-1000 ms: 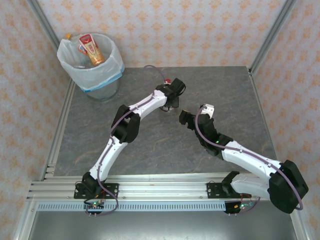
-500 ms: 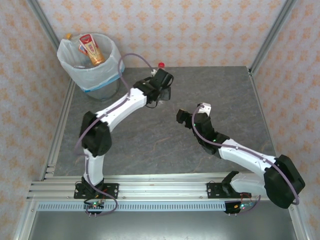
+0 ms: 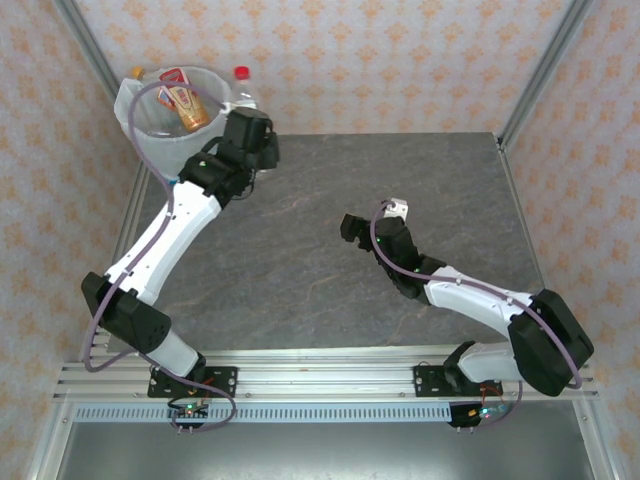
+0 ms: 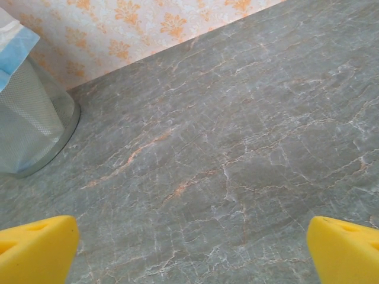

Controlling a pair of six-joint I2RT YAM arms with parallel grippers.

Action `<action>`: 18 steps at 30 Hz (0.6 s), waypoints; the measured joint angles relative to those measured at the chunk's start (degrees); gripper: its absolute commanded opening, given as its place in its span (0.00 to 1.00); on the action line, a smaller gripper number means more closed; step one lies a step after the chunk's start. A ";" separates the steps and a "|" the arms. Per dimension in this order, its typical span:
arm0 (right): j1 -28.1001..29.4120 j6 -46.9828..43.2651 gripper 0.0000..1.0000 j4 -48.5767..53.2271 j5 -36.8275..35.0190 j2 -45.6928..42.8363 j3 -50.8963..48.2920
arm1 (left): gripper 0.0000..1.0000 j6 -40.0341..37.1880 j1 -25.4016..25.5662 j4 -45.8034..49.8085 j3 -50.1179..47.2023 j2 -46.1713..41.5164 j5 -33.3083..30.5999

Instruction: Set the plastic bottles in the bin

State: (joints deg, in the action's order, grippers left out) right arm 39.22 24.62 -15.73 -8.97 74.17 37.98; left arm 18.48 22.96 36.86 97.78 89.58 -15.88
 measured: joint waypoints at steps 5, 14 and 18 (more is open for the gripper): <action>0.00 0.00 0.99 -0.26 0.02 0.35 0.24 | 0.58 -2.36 -5.77 -2.12 -0.02 -2.29 -3.32; 0.00 -0.02 0.99 -1.20 0.11 1.40 0.31 | 0.57 -5.51 -17.16 -6.34 1.31 -2.89 -5.55; 0.00 -0.02 0.99 -1.77 0.44 1.95 0.39 | 0.57 -4.83 -24.76 -6.75 5.01 -0.31 -4.04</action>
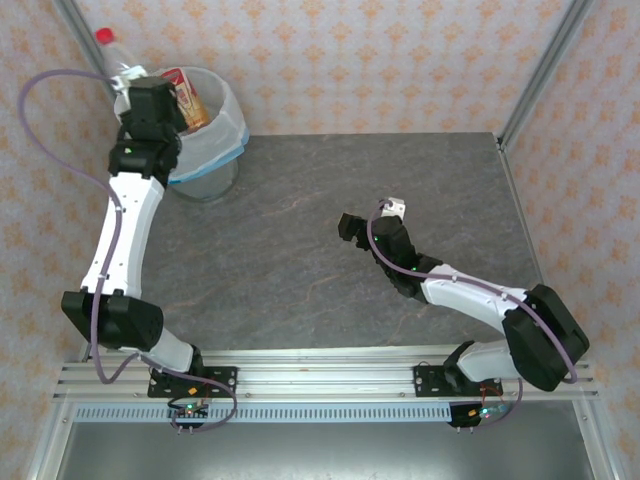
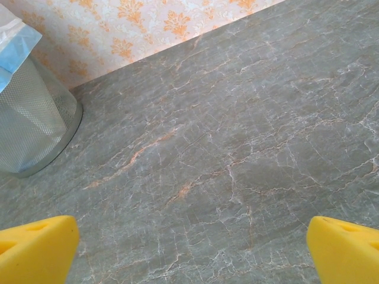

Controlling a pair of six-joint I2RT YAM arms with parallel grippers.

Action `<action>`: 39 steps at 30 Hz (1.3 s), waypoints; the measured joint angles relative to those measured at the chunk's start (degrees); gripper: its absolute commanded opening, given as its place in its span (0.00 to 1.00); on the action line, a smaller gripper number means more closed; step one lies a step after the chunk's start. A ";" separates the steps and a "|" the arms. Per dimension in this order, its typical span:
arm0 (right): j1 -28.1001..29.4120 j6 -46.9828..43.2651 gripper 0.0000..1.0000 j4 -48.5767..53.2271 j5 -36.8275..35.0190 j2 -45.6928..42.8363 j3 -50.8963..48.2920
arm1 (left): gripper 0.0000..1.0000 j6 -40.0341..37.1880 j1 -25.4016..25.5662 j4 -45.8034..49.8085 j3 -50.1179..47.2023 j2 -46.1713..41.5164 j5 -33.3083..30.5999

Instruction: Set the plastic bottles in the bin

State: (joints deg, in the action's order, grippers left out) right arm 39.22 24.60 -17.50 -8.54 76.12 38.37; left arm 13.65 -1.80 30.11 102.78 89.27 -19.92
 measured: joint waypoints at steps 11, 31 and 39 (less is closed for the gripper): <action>0.00 -0.02 0.99 -1.07 0.00 0.26 0.00 | 0.57 1.22 -6.99 2.01 19.96 17.94 2.21; 0.00 -0.22 0.99 -1.03 -1.36 -2.91 -1.53 | 1.00 6.93 -7.61 13.25 34.64 28.79 8.48; 0.00 -1.77 0.99 -0.81 -2.25 -2.89 -1.51 | 1.00 10.14 -7.63 10.80 22.03 12.74 17.70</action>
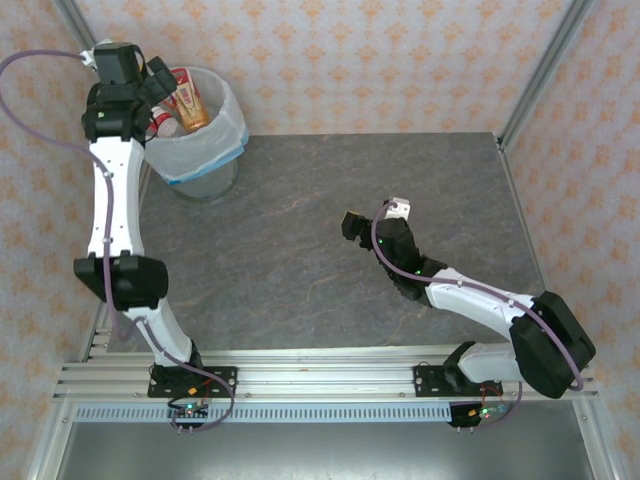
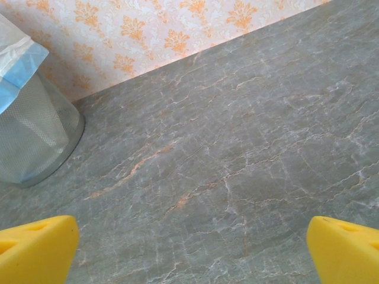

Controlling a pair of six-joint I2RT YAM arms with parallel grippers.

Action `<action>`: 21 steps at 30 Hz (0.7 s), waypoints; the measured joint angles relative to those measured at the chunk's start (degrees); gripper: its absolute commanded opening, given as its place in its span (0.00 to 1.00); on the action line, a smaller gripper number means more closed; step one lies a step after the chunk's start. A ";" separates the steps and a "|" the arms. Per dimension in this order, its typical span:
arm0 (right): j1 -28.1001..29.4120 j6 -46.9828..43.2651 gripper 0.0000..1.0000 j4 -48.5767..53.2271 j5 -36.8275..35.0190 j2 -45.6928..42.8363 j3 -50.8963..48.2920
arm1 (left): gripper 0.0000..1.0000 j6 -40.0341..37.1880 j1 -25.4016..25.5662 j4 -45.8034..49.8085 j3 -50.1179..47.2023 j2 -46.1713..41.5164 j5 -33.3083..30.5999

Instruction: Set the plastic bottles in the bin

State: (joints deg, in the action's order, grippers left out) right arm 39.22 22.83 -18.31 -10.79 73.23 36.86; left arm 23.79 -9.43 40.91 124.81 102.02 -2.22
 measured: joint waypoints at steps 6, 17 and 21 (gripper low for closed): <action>-0.04 -4.98 0.99 4.24 -2.99 -0.52 1.05 | 1.00 1.97 0.07 -6.86 -18.88 -14.49 6.45; -4.92 -13.66 0.99 6.99 -6.49 -6.25 1.18 | 1.00 2.27 6.27 -16.31 -48.13 -36.24 4.76; -9.33 -16.09 0.99 7.52 -7.06 -8.17 1.18 | 1.00 1.07 6.73 -18.51 -57.79 -41.66 -0.90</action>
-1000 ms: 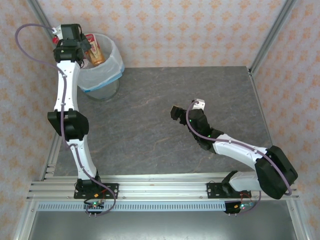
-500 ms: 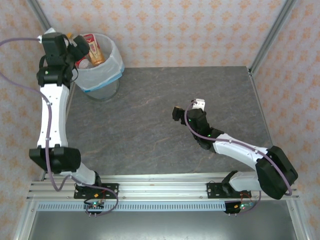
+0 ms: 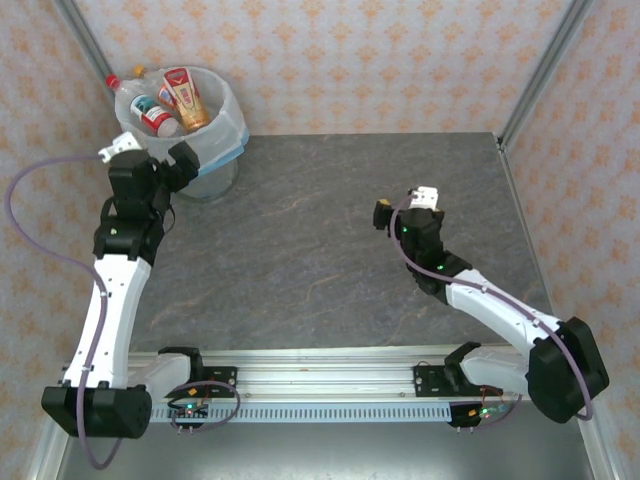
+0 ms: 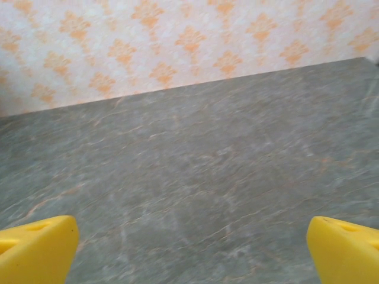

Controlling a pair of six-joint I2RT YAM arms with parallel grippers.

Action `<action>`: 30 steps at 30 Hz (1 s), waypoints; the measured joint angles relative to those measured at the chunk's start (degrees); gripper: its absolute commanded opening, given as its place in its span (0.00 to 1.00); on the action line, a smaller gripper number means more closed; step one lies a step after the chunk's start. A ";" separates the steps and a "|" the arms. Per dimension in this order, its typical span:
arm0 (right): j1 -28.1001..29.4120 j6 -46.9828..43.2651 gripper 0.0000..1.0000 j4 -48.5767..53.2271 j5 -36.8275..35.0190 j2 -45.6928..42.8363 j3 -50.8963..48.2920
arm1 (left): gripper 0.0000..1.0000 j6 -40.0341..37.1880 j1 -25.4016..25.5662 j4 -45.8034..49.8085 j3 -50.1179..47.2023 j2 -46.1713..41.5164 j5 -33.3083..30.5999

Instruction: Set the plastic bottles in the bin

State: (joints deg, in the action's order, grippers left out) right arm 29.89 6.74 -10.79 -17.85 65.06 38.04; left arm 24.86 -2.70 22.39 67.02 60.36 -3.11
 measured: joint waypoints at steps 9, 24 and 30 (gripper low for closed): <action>-10.84 -2.64 0.99 0.57 -0.42 -0.92 -2.84 | 1.00 -4.42 0.00 -6.47 -22.75 -3.85 -15.13; -17.99 -3.23 0.99 0.68 -0.33 -0.70 -8.13 | 1.00 -13.07 -0.07 -37.35 -44.63 7.17 -11.69; -18.67 -4.35 0.99 -1.29 0.33 0.74 -8.72 | 1.00 -15.19 -0.04 -50.31 -44.39 17.27 -7.45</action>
State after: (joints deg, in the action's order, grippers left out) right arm 11.22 2.39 -12.08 -17.52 65.80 29.32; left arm 9.67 -2.74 -27.92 22.63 77.62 -10.57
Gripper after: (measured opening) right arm 0.992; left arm 0.998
